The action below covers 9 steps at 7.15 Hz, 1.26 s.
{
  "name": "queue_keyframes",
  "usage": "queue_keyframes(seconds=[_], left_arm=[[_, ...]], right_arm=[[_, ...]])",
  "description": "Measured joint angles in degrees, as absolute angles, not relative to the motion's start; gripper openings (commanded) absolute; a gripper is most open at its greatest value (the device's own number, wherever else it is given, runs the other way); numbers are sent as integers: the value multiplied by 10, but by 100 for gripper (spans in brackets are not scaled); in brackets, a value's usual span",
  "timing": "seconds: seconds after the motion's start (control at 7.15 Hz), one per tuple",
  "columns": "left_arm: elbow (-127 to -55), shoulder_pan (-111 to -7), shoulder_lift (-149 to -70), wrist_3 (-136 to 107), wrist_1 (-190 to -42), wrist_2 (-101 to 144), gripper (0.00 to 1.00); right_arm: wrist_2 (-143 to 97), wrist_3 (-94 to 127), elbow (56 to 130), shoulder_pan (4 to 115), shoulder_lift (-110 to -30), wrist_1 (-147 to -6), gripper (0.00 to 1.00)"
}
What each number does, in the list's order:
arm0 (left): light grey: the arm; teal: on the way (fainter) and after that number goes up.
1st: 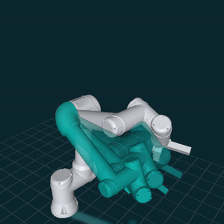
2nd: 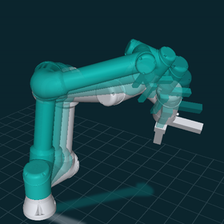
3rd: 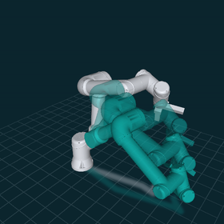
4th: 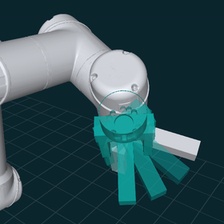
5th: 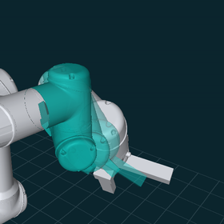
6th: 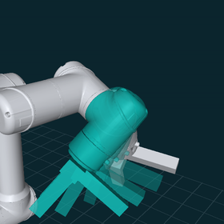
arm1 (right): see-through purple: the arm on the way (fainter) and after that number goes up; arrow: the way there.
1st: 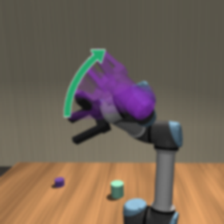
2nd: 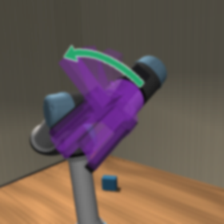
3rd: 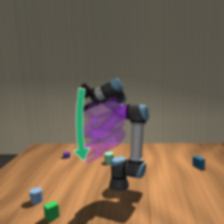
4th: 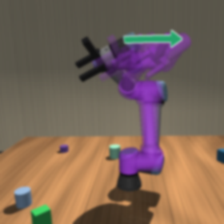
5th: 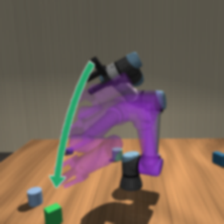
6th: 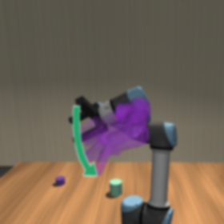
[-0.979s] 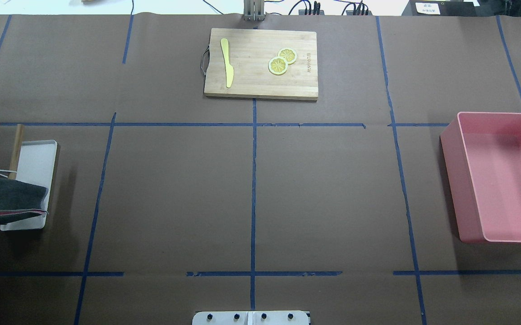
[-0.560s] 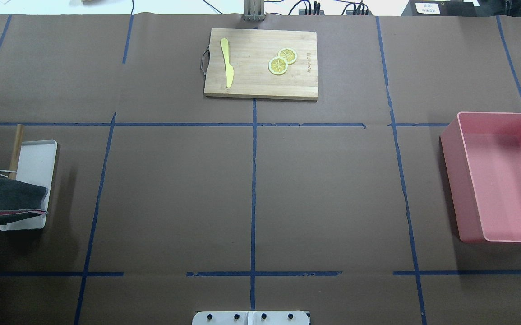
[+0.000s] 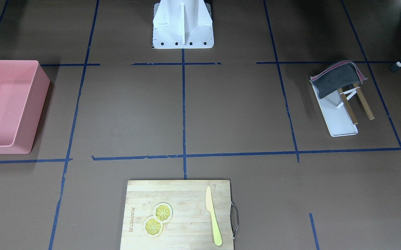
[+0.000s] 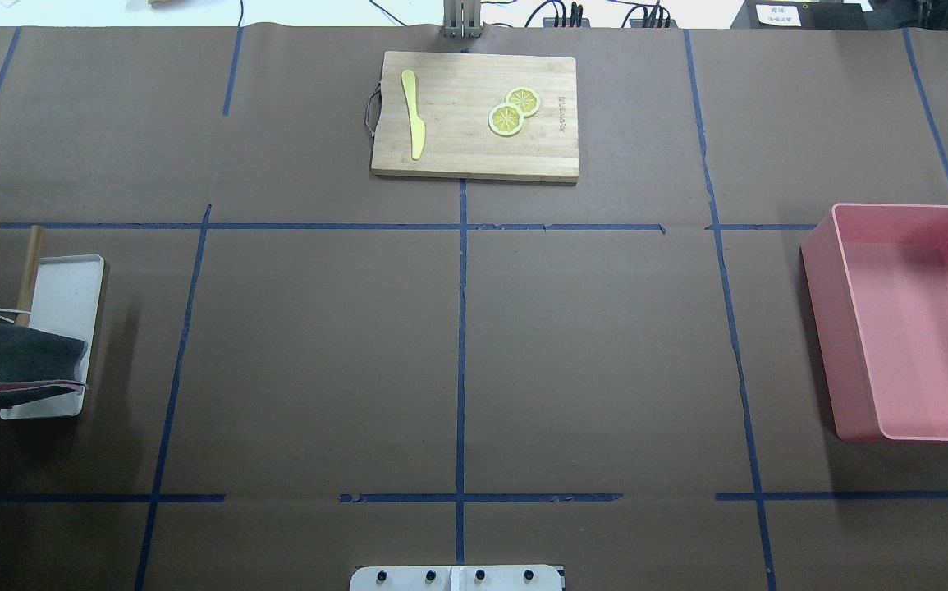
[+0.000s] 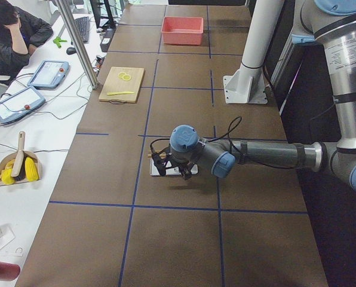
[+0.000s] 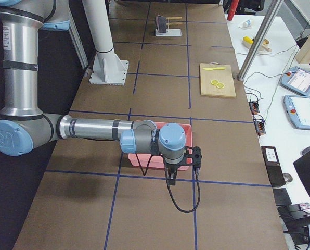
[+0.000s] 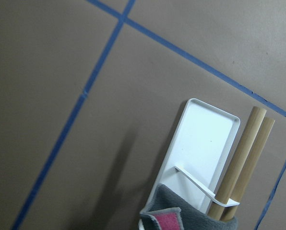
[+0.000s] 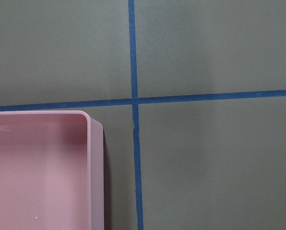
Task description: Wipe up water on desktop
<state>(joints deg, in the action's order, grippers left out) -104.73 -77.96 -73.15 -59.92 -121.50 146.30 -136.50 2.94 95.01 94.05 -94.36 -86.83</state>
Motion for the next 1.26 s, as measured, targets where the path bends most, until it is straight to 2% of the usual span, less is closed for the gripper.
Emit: queue_keyframes(seconds=[0.42, 0.98, 1.12, 1.26], left_arm=[[-1025, -706, -731, -736, -1325, 1436, 97], [-1024, -650, -735, -784, -1350, 1433, 90], [-1024, -645, -736, -785, -1350, 1433, 85], [-1025, -643, -735, -787, -1351, 1434, 74]], right_arm=[[-1365, 30, 950, 940, -943, -868, 100], [-1364, 29, 950, 940, -942, -867, 100], [-1364, 28, 950, 940, -942, -867, 100], [-1364, 28, 950, 940, -942, -867, 100]])
